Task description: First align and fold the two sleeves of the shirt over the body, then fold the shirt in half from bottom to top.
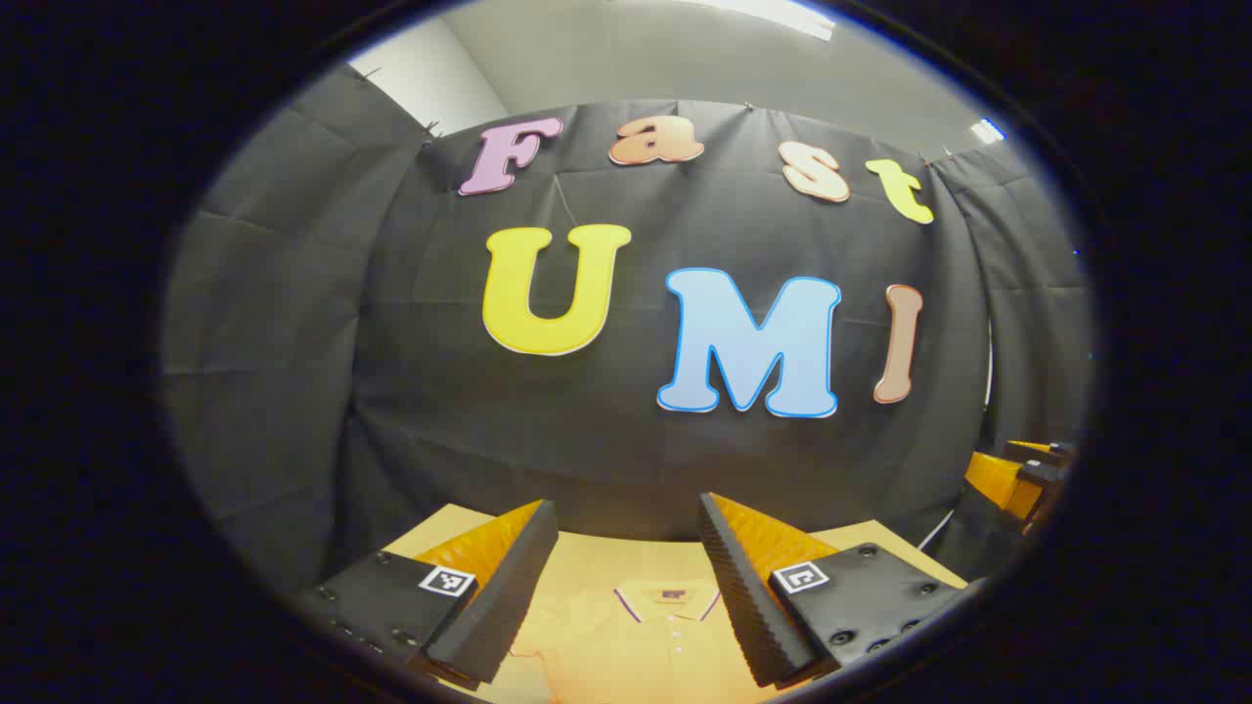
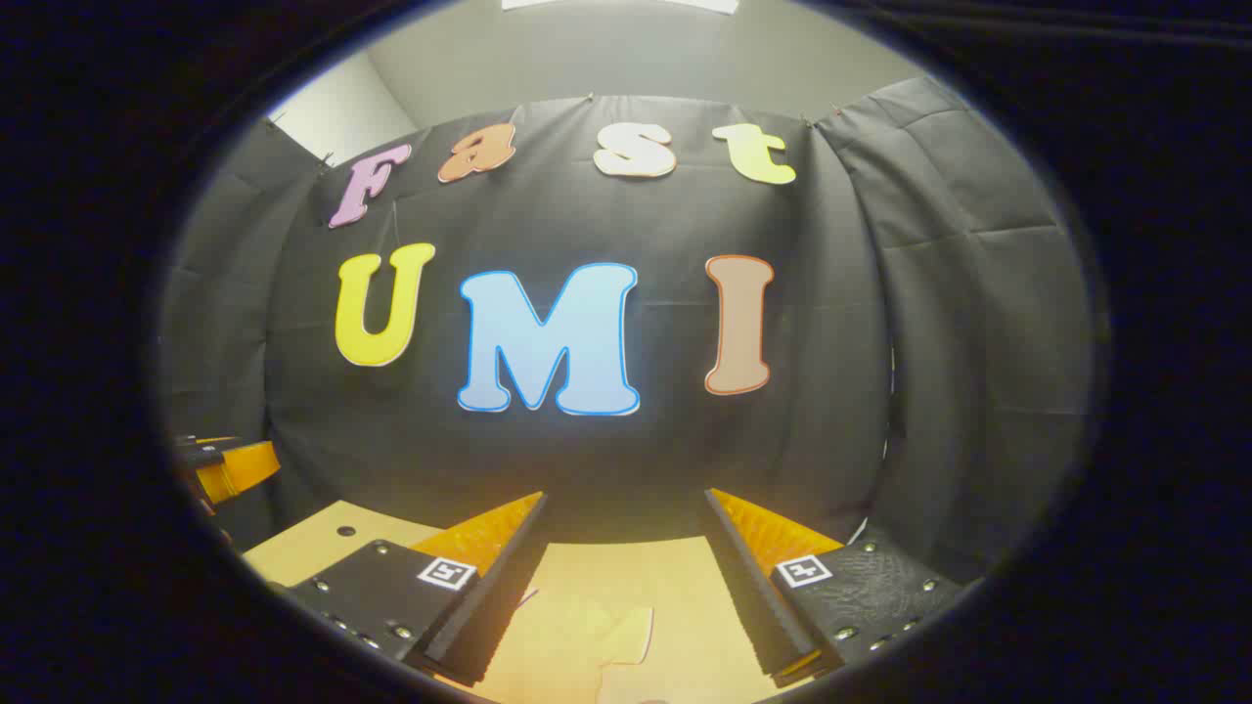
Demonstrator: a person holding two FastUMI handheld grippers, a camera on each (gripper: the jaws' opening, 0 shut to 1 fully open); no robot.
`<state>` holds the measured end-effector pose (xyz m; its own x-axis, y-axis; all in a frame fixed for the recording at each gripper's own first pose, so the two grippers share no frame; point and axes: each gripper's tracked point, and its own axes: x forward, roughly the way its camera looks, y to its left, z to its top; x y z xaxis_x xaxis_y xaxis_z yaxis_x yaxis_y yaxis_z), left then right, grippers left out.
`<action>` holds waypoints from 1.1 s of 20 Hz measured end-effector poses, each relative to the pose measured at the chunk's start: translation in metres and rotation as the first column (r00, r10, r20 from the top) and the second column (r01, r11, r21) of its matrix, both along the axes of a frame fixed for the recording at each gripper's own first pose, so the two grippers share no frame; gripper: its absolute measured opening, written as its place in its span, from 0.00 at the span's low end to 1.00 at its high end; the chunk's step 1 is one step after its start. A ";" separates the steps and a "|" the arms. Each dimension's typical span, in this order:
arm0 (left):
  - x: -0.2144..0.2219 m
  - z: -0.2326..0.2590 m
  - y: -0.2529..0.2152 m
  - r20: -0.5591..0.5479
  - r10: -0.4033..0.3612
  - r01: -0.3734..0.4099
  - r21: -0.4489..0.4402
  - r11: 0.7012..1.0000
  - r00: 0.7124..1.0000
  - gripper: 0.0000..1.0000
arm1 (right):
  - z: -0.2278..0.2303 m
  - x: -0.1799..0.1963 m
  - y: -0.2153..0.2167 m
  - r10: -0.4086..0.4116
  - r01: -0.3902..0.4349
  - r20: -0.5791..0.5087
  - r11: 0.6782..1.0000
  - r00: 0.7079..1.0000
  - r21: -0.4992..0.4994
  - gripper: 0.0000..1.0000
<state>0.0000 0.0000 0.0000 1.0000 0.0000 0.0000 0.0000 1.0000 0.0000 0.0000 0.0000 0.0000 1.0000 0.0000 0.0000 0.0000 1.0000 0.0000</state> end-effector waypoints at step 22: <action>0.020 -0.019 0.035 -0.048 0.056 -0.053 0.052 0.997 0.997 0.94 | -0.058 0.033 0.058 0.118 -0.129 -0.155 0.990 0.981 -0.061 0.96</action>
